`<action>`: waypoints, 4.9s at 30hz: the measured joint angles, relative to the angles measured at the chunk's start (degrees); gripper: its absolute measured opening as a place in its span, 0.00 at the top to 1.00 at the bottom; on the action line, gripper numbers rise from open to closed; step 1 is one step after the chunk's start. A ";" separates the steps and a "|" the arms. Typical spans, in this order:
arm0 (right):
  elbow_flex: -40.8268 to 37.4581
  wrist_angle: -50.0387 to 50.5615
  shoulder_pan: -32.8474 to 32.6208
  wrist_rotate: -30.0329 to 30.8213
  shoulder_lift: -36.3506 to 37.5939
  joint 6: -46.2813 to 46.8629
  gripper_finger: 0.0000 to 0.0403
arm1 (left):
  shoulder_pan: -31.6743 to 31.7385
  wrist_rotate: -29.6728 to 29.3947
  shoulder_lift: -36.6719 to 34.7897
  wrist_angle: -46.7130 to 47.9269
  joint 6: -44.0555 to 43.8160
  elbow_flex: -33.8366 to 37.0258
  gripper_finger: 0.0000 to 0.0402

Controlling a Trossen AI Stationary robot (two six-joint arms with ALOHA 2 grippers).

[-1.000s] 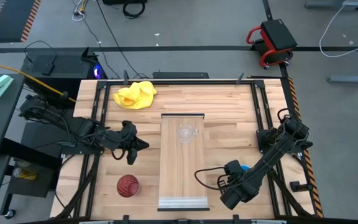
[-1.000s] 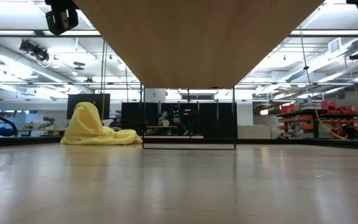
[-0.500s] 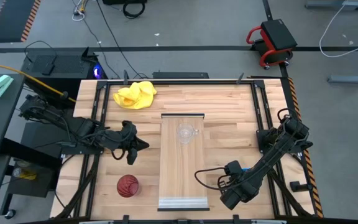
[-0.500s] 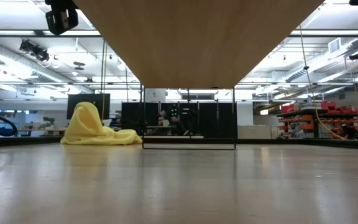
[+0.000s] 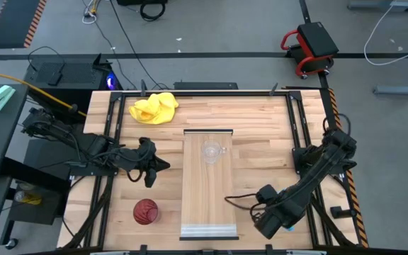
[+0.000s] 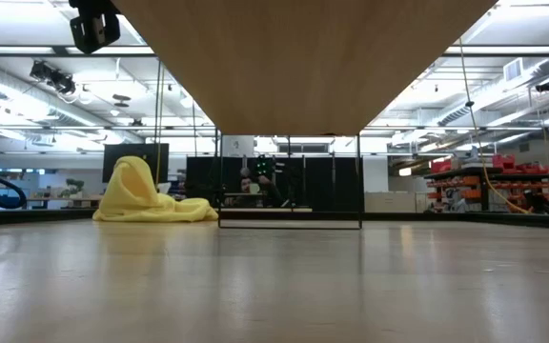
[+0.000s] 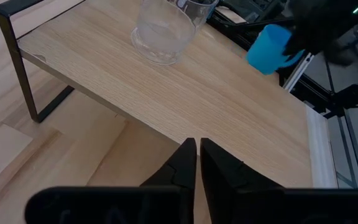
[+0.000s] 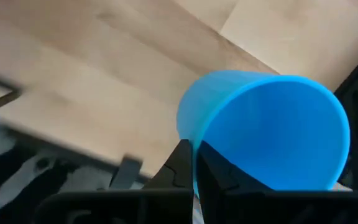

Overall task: Stack small to large cups/mugs on shelf
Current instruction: Put the blue mug on the shelf

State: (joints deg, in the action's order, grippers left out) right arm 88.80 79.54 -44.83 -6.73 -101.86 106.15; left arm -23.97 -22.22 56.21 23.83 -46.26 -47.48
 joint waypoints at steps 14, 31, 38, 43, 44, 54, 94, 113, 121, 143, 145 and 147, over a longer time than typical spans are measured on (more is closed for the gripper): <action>17.78 10.52 5.13 8.48 9.74 -18.55 0.99 | 0.17 -0.62 0.02 -0.57 0.03 0.00 0.93; 17.89 -1.87 22.59 8.61 9.19 -60.49 0.99 | 4.51 -1.31 0.02 -2.54 -1.25 0.00 0.94; 24.48 0.30 22.55 8.55 3.16 -69.00 0.99 | 6.39 -1.31 0.02 -2.62 -1.22 0.00 0.94; 36.16 10.27 22.55 9.39 -5.34 -75.59 0.99 | 7.48 -1.31 0.02 -2.60 -1.20 0.00 0.95; 38.17 10.70 22.55 9.50 -7.04 -76.90 0.99 | 7.64 -1.29 0.02 -2.59 -1.27 0.00 0.95; 45.39 10.50 20.02 13.14 -11.03 -81.33 0.99 | 7.78 -1.29 0.02 -2.20 -2.58 0.00 0.94; 45.17 7.17 20.27 18.45 -16.23 -94.34 0.99 | 9.66 -1.57 0.02 -2.39 -2.47 0.00 0.95; 45.13 6.16 18.85 16.64 -17.39 -95.19 0.99 | 9.66 -1.57 0.04 -2.51 -2.54 0.00 0.96; 45.13 5.60 18.90 16.10 -17.95 -95.38 0.96 | 9.66 -1.57 0.04 -2.58 -2.58 0.00 0.94; 45.49 3.80 18.69 17.00 -17.28 -93.98 0.78 | 9.66 -1.57 0.04 -2.54 -2.47 0.00 0.93; 45.56 3.80 18.63 17.53 -16.52 -93.70 0.78 | 9.65 -1.57 0.04 -2.52 -2.42 0.00 0.93; 45.56 3.83 18.44 17.93 -15.75 -93.36 0.78 | 9.64 -1.57 0.04 -2.46 -2.42 0.00 0.94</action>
State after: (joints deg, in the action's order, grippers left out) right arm 134.37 83.37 -26.39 11.20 -117.60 12.79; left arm -14.33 -23.79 56.25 21.38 -48.68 -47.48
